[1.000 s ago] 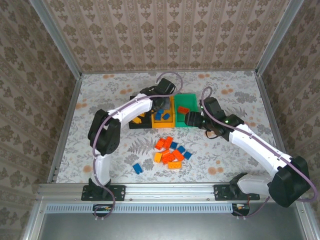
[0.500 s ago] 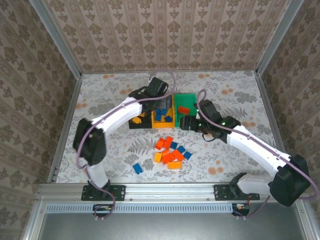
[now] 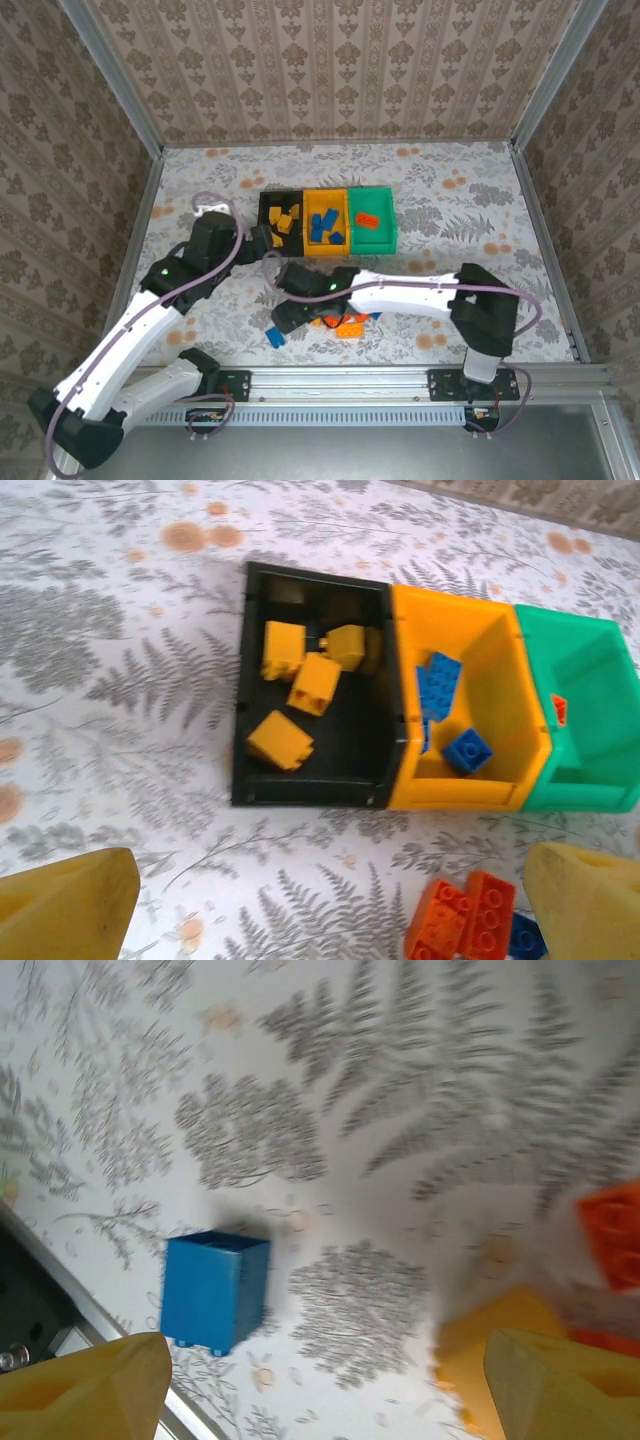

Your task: Sort the legos into containers by color

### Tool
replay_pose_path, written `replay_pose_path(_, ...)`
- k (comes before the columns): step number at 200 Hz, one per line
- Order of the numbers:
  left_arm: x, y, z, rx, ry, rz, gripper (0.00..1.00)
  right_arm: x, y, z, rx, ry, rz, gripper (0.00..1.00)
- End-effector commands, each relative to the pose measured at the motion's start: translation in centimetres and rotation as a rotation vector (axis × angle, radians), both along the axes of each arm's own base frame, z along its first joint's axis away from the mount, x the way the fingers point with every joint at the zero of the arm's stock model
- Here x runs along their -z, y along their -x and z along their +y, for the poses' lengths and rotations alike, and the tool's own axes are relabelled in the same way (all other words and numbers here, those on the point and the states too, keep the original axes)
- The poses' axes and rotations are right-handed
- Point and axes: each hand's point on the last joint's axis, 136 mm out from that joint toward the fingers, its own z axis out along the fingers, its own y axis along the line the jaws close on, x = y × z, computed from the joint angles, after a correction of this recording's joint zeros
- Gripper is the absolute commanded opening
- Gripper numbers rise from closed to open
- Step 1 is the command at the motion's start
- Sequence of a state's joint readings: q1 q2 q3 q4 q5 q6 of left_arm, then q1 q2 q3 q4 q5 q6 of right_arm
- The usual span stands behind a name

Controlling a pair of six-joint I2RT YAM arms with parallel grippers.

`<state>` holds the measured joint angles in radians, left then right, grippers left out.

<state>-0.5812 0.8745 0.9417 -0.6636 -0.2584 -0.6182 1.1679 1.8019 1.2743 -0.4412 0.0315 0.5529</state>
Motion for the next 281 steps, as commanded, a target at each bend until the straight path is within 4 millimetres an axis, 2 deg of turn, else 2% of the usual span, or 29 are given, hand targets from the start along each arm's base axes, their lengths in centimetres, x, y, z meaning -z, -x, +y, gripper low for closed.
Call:
replay_pose_path(1, 0.5, 0.6, 2.1, -0.055, -0.006, 0.04, 1.0, 0.3, 0.1, 2.0, -0.053, 0.034, -0.054, 0.83)
replay_pose_path(32, 0.4, 0.2, 2.8, -0.073, 0.008, 0.051, 1.0, 2.4, 1.0, 3.3, -0.102, 0.097, -0.059, 0.82)
replay_pose_path(39, 0.4, -0.1, 3.5, -0.1, 0.014, 0.054, 1.0, 2.9, 1.3, 3.5, -0.119, 0.119, -0.06, 0.82)
replay_pose_path(54, 0.4, -0.3, 3.8, -0.112, 0.028, 0.055, 1.0, 3.6, 1.1, 4.0, -0.129, 0.15, -0.076, 0.8)
replay_pose_path(73, 0.4, -0.5, 4.1, -0.121, 0.047, 0.054, 1.0, 4.6, 1.1, 3.4, -0.132, 0.21, -0.067, 0.76)
replay_pose_path(96, 0.5, -0.6, 4.3, -0.128, 0.067, 0.058, 1.0, 5.7, 0.9, 2.8, -0.127, 0.265, -0.071, 0.68)
replay_pose_path(119, 0.2, -0.8, 4.4, -0.131, 0.076, 0.051, 1.0, 6.1, 0.8, 1.8, -0.117, 0.293, -0.083, 0.53)
replay_pose_path(142, -0.1, -1.0, 3.9, -0.111, 0.088, 0.042, 1.0, 5.6, 0.0, 0.7, -0.077, 0.274, -0.1, 0.41)
replay_pose_path(159, 0.1, -1.2, 3.3, -0.088, 0.106, 0.043, 1.0, 4.6, -1.0, -0.3, -0.033, 0.239, -0.117, 0.36)
replay_pose_path(165, 0.4, -1.2, 3.1, -0.081, 0.112, 0.045, 1.0, 3.8, -1.6, 0.0, -0.012, 0.195, -0.132, 0.35)
replay_pose_path(186, 1.6, -1.1, 2.3, -0.06, 0.131, 0.058, 1.0, 0.6, -3.6, -1.3, 0.059, 0.112, -0.194, 0.33)
replay_pose_path(202, 3.0, -0.8, 1.5, -0.044, 0.144, 0.071, 1.0, -2.3, -5.6, -3.0, 0.135, 0.054, -0.241, 0.32)
replay_pose_path(219, 5.2, -0.2, 0.0, -0.009, 0.157, 0.103, 1.0, -4.7, -8.4, -5.2, 0.229, -0.003, -0.254, 0.32)
replay_pose_path(225, 6.0, 0.2, -1.2, 0.025, 0.152, 0.119, 1.0, -5.3, -9.5, -6.0, 0.26, -0.015, -0.253, 0.32)
replay_pose_path(251, 9.1, 1.5, -4.0, 0.097, 0.101, 0.173, 1.0, -6.6, -14.2, -7.9, 0.352, -0.039, -0.227, 0.32)
replay_pose_path(281, 11.0, 2.8, -6.2, 0.166, 0.076, 0.203, 1.0, -5.6, -19.1, -8.7, 0.432, -0.013, -0.173, 0.34)
